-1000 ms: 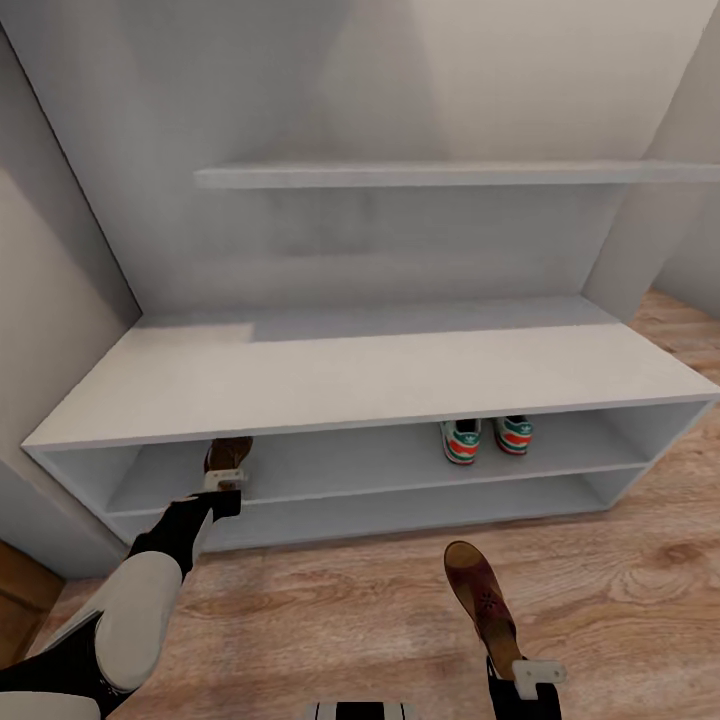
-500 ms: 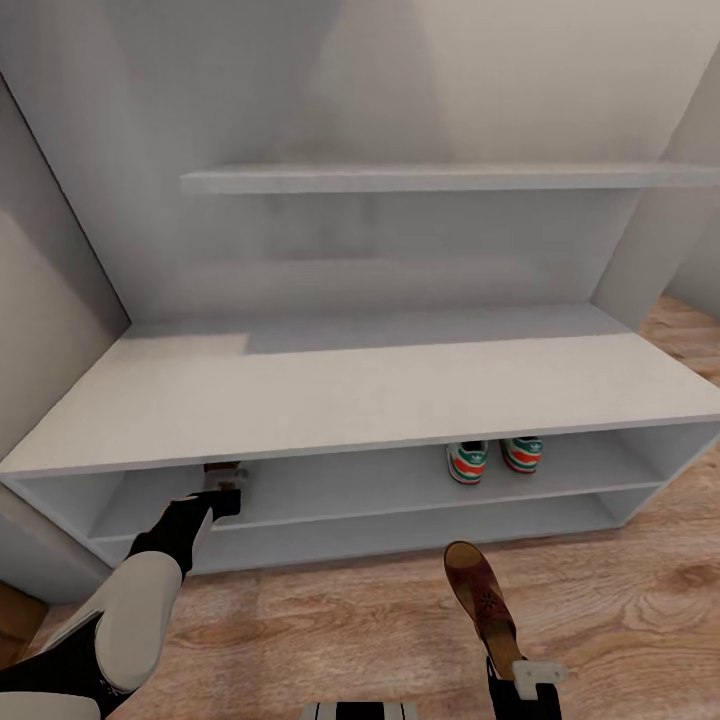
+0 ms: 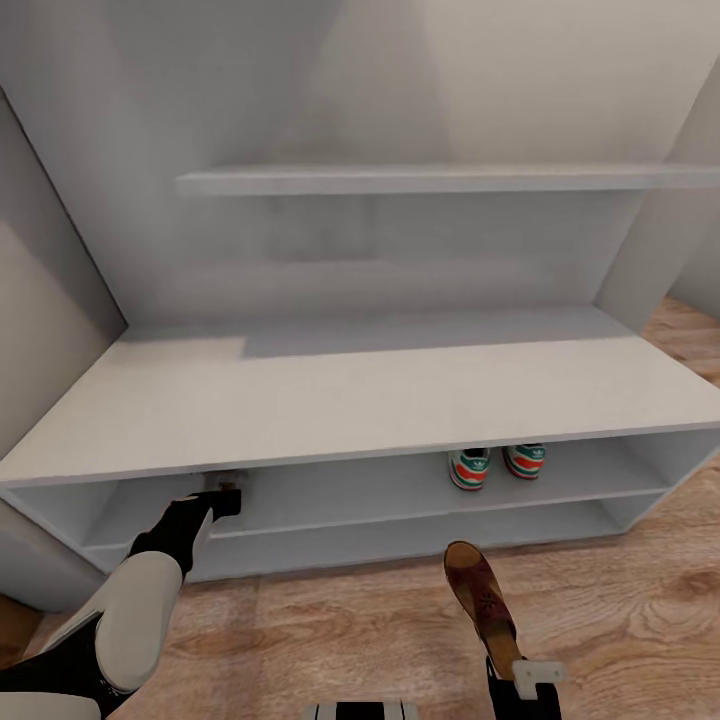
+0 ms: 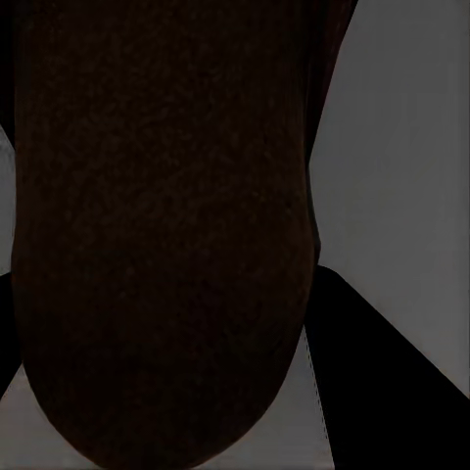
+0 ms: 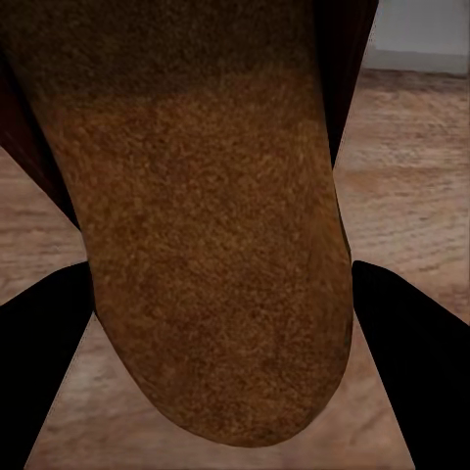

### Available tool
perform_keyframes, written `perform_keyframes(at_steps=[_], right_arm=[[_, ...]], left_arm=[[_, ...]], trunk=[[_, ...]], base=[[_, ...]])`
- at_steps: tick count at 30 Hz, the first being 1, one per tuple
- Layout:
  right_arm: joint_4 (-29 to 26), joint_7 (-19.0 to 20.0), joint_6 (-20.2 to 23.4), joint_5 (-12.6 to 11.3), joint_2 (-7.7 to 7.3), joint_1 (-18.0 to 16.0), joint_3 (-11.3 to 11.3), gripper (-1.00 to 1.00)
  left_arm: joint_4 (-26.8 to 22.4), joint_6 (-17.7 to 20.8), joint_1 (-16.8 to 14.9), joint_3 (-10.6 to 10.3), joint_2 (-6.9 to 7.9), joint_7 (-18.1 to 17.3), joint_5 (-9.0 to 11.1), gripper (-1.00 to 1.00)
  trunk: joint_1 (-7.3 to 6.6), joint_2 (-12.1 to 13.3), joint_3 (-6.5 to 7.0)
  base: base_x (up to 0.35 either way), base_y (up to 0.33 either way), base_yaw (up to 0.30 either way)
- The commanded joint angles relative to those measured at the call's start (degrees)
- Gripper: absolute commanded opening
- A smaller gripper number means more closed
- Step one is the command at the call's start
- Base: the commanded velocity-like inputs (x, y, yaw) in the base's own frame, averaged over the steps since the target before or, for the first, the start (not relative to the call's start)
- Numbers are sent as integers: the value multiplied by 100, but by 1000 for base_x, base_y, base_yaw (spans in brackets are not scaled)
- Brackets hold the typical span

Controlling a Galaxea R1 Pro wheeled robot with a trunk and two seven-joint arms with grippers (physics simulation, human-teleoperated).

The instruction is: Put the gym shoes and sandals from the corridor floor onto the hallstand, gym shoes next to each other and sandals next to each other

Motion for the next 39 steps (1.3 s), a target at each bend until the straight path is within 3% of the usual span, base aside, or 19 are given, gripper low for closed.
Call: perform_keyframes(at_steps=[1, 13, 14, 26, 39], right_arm=[[6, -8, -17, 58, 0, -4, -48, -100], [6, -8, -17, 57, 0, 0, -49, -100], [6, -9, -17, 57, 0, -2, -47, -100], [6, -9, -17, 58, 0, -2, -47, -100], [6, -10, -17, 57, 0, -2, -47, -100]], left_arm=[[17, 27, 2, 53, -9, -55, -67, -100], [17, 27, 3, 53, -9, -73, -67, -100], [17, 27, 3, 53, -9, -66, -67, 100], [17, 12, 18, 54, 0, -69, -67, 100], [17, 6, 39, 53, 5, -98, -67, 100]], trunk=[[4, 0, -6], [4, 0, -6], [4, 0, -6], [4, 0, -6], [4, 0, -6]], base=[[148, 0, 0], [33, 0, 0], [2, 0, 0], [-16, 0, 0], [-302, 0, 0]])
